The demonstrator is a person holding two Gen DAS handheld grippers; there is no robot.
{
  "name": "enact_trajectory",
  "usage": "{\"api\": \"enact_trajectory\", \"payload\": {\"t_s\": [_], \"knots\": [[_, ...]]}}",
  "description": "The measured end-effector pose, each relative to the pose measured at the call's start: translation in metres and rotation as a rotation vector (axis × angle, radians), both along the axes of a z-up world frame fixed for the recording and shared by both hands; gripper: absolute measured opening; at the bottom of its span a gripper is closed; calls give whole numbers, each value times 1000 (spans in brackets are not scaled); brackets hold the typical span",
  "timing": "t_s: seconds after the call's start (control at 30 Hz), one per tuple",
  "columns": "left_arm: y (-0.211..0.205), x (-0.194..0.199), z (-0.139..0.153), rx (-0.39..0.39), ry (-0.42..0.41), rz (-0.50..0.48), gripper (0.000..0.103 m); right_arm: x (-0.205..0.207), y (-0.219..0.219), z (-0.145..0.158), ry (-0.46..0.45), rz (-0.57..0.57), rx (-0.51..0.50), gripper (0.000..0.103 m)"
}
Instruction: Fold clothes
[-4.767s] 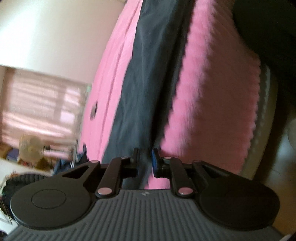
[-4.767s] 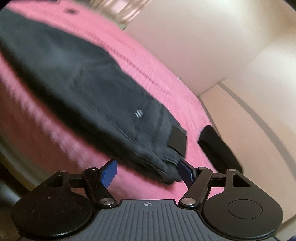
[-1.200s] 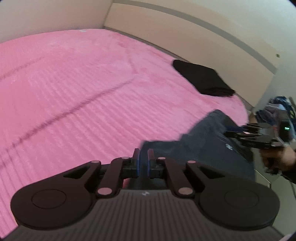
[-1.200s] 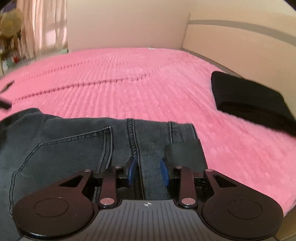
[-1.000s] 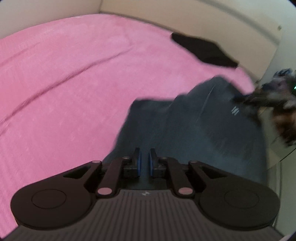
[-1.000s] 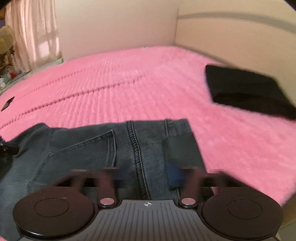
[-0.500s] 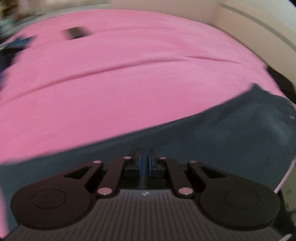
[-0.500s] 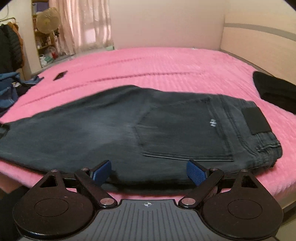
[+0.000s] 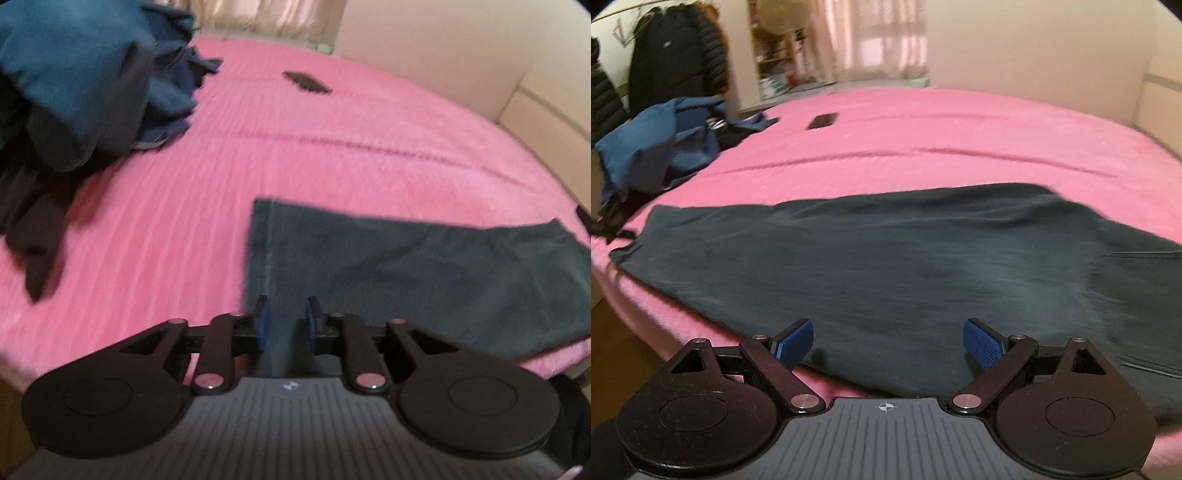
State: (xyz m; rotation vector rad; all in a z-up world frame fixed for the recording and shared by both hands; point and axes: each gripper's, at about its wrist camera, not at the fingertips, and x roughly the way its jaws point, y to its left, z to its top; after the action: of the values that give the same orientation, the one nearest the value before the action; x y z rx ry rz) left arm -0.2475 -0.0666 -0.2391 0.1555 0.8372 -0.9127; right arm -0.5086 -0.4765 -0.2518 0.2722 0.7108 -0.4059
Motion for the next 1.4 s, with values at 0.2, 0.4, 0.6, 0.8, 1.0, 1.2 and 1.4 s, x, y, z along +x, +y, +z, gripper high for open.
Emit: {"api": "enact_trajectory", "payload": {"t_s": [0.2,0.4,0.6,0.8,1.0,1.2,1.4], "knots": [[-50,23,-15,38,-37,-88,13,26,-9,-22,66,12,-4,91],[-62,54,-22,45,-19,-57,4,26,-15,-25,74,6,-11,93],[-27,52,-10,64,-43,11,12,21,-14,-26,70,-13,-17,95],[22,28,4,41,-60,97,16,7,-16,-16,47,-94,-4,96],[24,-63,17,75,-252,-85,21,5,20,-4,12,54,-60,96],[-26,-142,-12,273,-519,-425,24,16,50,-6,51,226,-149,96],[-38,-153,-36,450,-736,-563,25,32,63,-7,33,273,-161,96]]}}
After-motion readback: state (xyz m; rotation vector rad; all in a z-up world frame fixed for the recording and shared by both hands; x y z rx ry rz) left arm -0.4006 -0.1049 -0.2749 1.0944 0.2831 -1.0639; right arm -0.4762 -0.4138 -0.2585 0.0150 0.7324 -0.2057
